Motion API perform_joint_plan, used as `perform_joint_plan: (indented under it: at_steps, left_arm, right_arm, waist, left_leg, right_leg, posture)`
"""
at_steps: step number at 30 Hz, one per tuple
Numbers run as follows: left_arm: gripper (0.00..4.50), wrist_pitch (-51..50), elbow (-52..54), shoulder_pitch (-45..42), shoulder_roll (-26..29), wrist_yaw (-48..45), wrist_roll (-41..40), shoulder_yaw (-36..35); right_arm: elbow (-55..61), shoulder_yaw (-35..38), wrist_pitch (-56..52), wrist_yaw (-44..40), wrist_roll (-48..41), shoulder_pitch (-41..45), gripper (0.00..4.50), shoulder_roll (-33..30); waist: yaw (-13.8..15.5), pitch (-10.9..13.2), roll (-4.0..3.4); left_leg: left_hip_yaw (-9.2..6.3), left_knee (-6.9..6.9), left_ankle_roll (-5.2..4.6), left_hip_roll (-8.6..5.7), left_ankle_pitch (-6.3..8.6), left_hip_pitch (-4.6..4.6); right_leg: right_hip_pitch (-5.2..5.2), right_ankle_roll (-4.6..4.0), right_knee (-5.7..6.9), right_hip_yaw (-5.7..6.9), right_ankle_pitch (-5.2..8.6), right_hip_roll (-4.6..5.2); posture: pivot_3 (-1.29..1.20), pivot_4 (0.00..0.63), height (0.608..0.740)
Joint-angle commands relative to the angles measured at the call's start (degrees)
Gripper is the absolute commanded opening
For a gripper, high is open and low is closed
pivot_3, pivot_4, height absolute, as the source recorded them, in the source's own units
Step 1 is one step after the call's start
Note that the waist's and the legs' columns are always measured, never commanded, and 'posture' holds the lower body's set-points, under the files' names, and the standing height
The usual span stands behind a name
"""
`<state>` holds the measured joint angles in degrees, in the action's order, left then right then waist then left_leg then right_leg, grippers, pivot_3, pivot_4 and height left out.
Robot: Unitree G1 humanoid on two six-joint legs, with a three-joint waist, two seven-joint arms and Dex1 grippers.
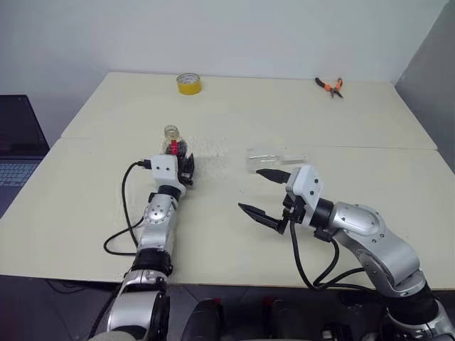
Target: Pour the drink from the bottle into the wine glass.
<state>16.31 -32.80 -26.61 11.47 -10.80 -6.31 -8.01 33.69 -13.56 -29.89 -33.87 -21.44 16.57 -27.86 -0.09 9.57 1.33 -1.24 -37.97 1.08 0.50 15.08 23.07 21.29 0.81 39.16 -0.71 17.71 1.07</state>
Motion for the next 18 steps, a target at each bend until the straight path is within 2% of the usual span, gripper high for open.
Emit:
perform_joint_plan:
  at_steps: [1, 2, 10, 12, 15, 18]
  left_arm:
    - [4.17, -2.93, 10.05, 4.35, -0.04, -0.33, -0.65, 0.45]
    - [4.46, -4.07, 12.56, 5.97, 0.06, -0.24, -0.54, 0.62]
    - [4.48, -15.22, 33.18, 19.99, 2.95, -1.98, -0.05, 2.08]
    - [4.48, -18.35, 38.92, 24.54, 4.92, -4.51, 0.41, 3.71]
    - [4.48, -21.44, 46.61, 29.95, 7.59, -10.22, -0.8, 8.06]
    - [4.48, -24.54, 49.9, 29.89, 9.21, -15.78, -3.42, 11.49]
  right_arm:
    - [3.44, 0.65, -0.31, -0.12, -0.09, -0.66, 4.5, -0.4]
    - [3.82, 0.7, -0.38, -0.05, -0.06, -1.05, 4.5, -0.56]
    - [6.64, 3.93, -0.26, 1.67, 1.92, -6.7, 4.5, -3.75]
    - [6.24, 5.04, 1.69, 3.6, 6.05, -8.12, 4.5, -5.06]
    - [0.79, 4.25, 7.97, 10.35, 17.88, -6.81, 4.5, -5.61]
    - [-4.44, 0.69, 10.89, 15.03, 29.41, -3.5, 4.5, -6.45]
  waist:
    - [0.0, 0.0, 0.0]
    - [0.0, 0.0, 0.0]
    - [-0.02, 0.0, 0.0]
    - [-0.04, -0.01, -0.01]
    - [-0.05, -0.02, -0.03]
    - [0.03, -0.01, -0.05]
  left_leg:
    - [-0.01, 0.0, 0.0, 0.01, 0.0, 0.0]
    - [-0.01, 0.0, 0.0, 0.01, 0.0, -0.01]
    - [-0.01, 0.02, -0.01, 0.04, 0.01, -0.03]
    - [-0.03, 0.04, -0.01, 0.04, 0.01, -0.06]
    - [0.01, 0.06, -0.01, 0.03, 0.01, -0.09]
    - [0.02, 0.06, -0.01, 0.03, 0.01, -0.13]
  right_leg:
    - [0.0, 0.0, 0.0, 0.01, 0.0, 0.0]
    - [0.0, 0.0, 0.0, 0.0, 0.0, 0.0]
    - [-0.04, 0.0, -0.02, 0.0, 0.0, 0.0]
    - [-0.07, -0.01, 0.0, 0.03, 0.0, -0.01]
    - [-0.1, -0.01, -0.04, -0.03, 0.01, 0.0]
    - [-0.1, -0.01, -0.02, -0.03, 0.01, -0.01]
  posture:
    - [0.0, 0.15, 0.74]
    - [0.0, 0.15, 0.74]
    - [0.0, 0.15, 0.74]
    - [0.0, 0.15, 0.74]
    - [0.0, 0.15, 0.74]
    - [0.0, 0.15, 0.74]
